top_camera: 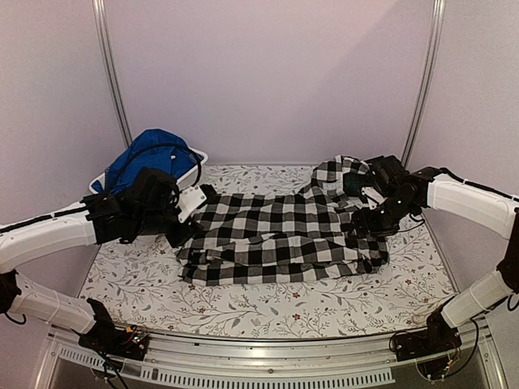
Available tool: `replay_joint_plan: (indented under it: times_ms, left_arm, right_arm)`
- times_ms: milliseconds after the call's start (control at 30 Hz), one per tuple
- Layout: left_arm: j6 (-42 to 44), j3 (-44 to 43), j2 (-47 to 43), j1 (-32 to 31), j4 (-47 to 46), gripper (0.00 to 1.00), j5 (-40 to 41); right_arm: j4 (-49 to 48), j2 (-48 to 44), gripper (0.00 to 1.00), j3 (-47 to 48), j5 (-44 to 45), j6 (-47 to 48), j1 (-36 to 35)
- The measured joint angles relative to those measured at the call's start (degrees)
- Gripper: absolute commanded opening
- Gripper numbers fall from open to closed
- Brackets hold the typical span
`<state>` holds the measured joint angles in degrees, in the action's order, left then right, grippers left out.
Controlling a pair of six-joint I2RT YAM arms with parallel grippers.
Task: Fold and stack the mixed laundry pile
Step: Smooth out the 1/3-folded shirt at the center of the board, then move the 1/3-folded shirt to the center of the board.
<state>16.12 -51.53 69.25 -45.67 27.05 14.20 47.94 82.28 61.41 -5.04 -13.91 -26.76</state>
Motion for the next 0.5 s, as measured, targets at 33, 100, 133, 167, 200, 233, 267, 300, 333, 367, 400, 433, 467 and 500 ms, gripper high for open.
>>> replay_joint_plan:
  times_ms: [33,100,133,167,200,233,267,300,333,367,400,433,467,500]
  left_arm:
    - [-0.1,0.1,-1.7,0.3,-1.0,0.54,-0.9]
    - [-0.6,0.0,-3.4,1.2,-3.4,0.51,-2.4]
    - [-1.2,-0.2,-3.1,1.8,-4.3,0.49,-2.8]
    - [-1.7,-0.9,-2.0,2.5,-4.7,0.45,-3.1]
    - [-2.3,-1.9,-0.1,3.0,-4.8,0.40,-3.4]
    - [-2.7,-3.6,2.8,3.6,-4.7,0.37,-3.8]
    - [-2.9,-5.6,6.4,4.0,-4.5,0.34,-4.5]
    - [-3.3,-7.2,9.6,4.3,-4.4,0.32,-5.3]
    - [-3.5,-8.8,13.2,4.5,-4.2,0.31,-6.1]
    - [-3.8,-9.4,15.9,4.6,-4.2,0.31,-7.0]
    - [-3.9,-9.6,18.6,4.6,-4.0,0.31,-7.9]
    - [-4.0,-9.3,20.5,4.7,-3.5,0.31,-8.6]
    - [-4.0,-8.9,22.2,4.6,-3.1,0.31,-9.2]
    - [-4.1,-8.3,23.6,4.7,-2.6,0.30,-9.8]
  right_arm:
    - [-1.6,-0.5,0.75,0.2,-1.9,0.0,0.3]
    - [-4.9,-0.5,0.73,0.5,-5.2,0.1,1.0]
    - [-6.8,0.0,0.71,1.0,-7.1,0.1,1.4]
    - [-8.6,0.8,0.70,1.4,-8.7,0.1,1.6]
    - [-10.0,2.0,0.68,2.0,-10.0,0.1,1.7]
    - [-11.6,3.6,0.66,2.8,-11.7,0.3,1.8]
    - [-13.7,5.9,0.64,3.6,-13.6,0.3,1.8]
    - [-15.3,7.9,0.62,4.1,-14.8,0.5,1.8]
    - [-17.1,10.2,0.61,4.2,-16.2,0.6,1.8]
    - [-18.5,12.6,0.61,4.2,-17.6,0.6,1.8]
    - [-19.4,14.4,0.60,4.0,-18.5,0.7,1.8]
    - [-20.1,15.9,0.60,3.7,-19.1,0.8,1.8]
    - [-20.7,17.4,0.60,3.1,-19.5,0.9,1.8]
    - [-21.0,18.5,0.60,2.4,-19.6,1.0,1.8]
